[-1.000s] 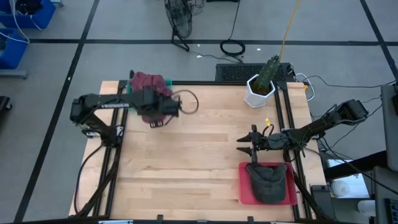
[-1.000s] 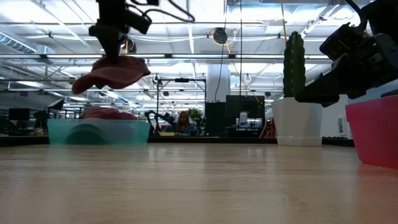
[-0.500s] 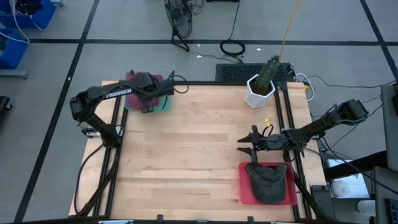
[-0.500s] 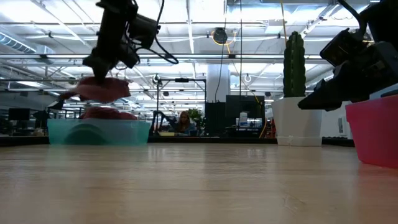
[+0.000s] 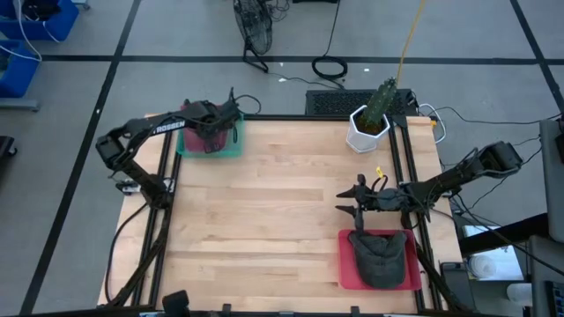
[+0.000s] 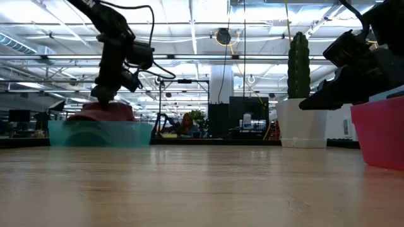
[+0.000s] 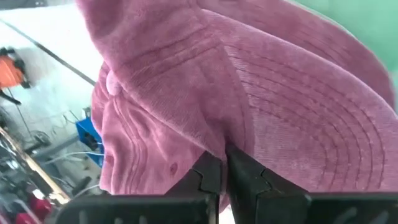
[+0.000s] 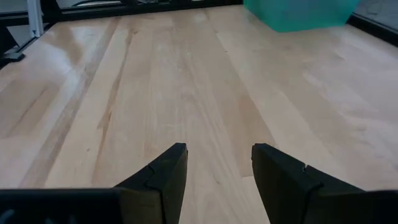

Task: Pick & Place hat
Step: Put the maroon cap into the green bin

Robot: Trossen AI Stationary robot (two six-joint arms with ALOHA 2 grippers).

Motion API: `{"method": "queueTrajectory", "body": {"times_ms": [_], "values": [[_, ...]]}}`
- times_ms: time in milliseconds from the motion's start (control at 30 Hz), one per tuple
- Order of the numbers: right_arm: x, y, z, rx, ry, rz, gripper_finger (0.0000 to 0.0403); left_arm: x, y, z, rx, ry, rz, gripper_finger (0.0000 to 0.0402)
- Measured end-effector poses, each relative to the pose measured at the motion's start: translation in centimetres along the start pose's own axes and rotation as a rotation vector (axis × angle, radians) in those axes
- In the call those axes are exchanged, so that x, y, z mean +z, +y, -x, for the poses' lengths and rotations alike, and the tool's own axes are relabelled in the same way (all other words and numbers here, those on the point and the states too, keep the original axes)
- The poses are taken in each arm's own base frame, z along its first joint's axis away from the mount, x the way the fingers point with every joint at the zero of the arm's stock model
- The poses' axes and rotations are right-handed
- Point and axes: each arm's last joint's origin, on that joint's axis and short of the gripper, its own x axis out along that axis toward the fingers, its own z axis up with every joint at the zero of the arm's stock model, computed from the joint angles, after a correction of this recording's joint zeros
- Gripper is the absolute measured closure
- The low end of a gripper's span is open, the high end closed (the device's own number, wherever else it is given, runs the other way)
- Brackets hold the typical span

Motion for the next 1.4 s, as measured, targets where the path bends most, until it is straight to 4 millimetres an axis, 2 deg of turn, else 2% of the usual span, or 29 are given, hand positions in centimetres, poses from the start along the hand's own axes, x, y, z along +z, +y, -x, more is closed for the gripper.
{"method": "queueTrajectory", "body": {"times_ms": [167, 300, 500, 700, 800, 967, 1167, 1267, 1400], "values": [[0.1, -0.4, -0.1, -0.028, -0.003, 0.020, 0.0238, 0.1, 0.9, -1.3, 0.013, -0.037, 0.083, 0.0379], [0.2, -0.9, -0.3, -0.056, -0.004, 0.031, 0.0238, 0.6, 1.3, -1.4, 0.025, -0.097, 0.090, 0.0378], [0.3, -1.5, -0.4, -0.092, -0.005, 0.047, 0.0238, 1.6, 1.4, -1.2, -0.071, -0.245, 0.108, 0.0378], [0.3, -1.6, -0.4, -0.098, -0.005, 0.049, 0.0238, 1.7, 1.2, -1.4, -0.089, -0.257, 0.108, 0.0367], [0.3, -1.6, -0.4, -0.098, -0.005, 0.049, 0.0238, 1.6, 1.1, -1.5, -0.070, -0.238, 0.121, 0.0340], [0.3, -1.6, -0.4, -0.098, -0.005, 0.047, 0.0238, 1.4, 0.9, -1.7, -0.027, -0.205, 0.133, 0.0267], [0.3, -1.6, -0.4, -0.097, -0.005, 0.047, 0.0238, 1.8, 0.1, -0.3, 0.077, -0.202, 0.114, 0.0187], [0.3, -1.6, -0.4, -0.097, -0.004, 0.049, 0.0238, 2.0, -0.6, 0.6, 0.084, -0.239, 0.136, 0.0166], [0.2, -1.6, -0.4, -0.098, 0.004, 0.051, 0.0238, 1.8, -1.2, 1.1, 0.128, -0.201, 0.165, 0.0163]]}}
